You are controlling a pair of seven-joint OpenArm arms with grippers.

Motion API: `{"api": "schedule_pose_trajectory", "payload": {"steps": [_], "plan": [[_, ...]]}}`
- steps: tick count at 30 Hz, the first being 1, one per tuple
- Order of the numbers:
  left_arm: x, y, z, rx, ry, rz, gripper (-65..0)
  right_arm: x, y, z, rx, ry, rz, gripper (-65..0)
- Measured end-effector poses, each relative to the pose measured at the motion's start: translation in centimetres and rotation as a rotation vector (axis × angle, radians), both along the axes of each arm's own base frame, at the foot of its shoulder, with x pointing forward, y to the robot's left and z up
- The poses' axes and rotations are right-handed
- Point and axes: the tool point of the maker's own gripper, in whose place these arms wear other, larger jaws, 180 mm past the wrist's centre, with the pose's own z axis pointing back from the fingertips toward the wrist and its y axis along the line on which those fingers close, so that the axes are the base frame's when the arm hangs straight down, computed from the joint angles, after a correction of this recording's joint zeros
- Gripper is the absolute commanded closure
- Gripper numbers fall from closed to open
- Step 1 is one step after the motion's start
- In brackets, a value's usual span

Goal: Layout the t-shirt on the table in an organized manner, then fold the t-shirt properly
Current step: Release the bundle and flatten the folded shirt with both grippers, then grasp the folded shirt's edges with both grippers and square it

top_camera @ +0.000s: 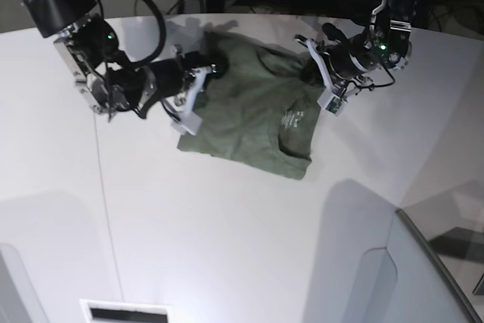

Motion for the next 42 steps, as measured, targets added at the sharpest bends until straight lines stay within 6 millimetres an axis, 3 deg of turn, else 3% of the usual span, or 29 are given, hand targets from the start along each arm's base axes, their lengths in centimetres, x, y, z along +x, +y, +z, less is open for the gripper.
{"api": "schedule_pose_trajectory", "payload": {"steps": [5, 11, 13, 17, 21, 25, 29, 34, 38, 42], "plan": [[1.1, 1.2, 0.0, 0.012, -0.010, 0.008, 0.0, 0.2, -3.9, -2.3, -0.067, 0.003, -0.037, 0.0], [1.8, 1.2, 1.2, 0.056, -0.039, -0.014, 0.0, 0.5, -4.8, -1.9, -0.087, -0.018, -0.036, 0.0], [2.6, 0.6, 3.1, 0.056, -0.095, -0.030, 0.0, 0.5, -3.9, 0.2, -0.052, -0.069, 0.015, 0.0], [3.8, -0.7, 6.6, 0.084, -0.152, -0.081, 0.0, 0.3, 0.8, 4.8, 0.070, -0.138, 0.095, 0.0], [4.3, -0.8, 7.8, 0.090, -0.178, -0.075, 0.0, 0.4, 4.3, 5.7, 0.106, -0.078, 0.095, 0.0], [4.9, 0.0, 6.9, 0.103, -0.154, -0.032, 0.0, 2.1, 5.6, 5.4, 0.115, -0.059, 0.073, 0.0], [3.4, 1.2, 3.5, 0.118, -0.047, -0.003, 0.0, 2.6, 5.1, 2.1, 0.042, -0.005, 0.052, 0.0], [2.7, 0.9, 1.3, 0.116, 0.014, -0.015, 0.0, 0.7, 4.2, -1.0, 0.006, 0.055, 0.066, 0.0], [3.1, 0.9, 0.1, 0.107, -0.018, -0.025, 0.0, -0.6, 3.4, -1.8, -0.003, 0.083, 0.060, 0.0], [4.5, 1.4, -0.5, 0.121, -0.057, -0.024, 0.0, -0.1, 2.2, -1.8, -0.023, 0.064, 0.056, 0.0]]}}
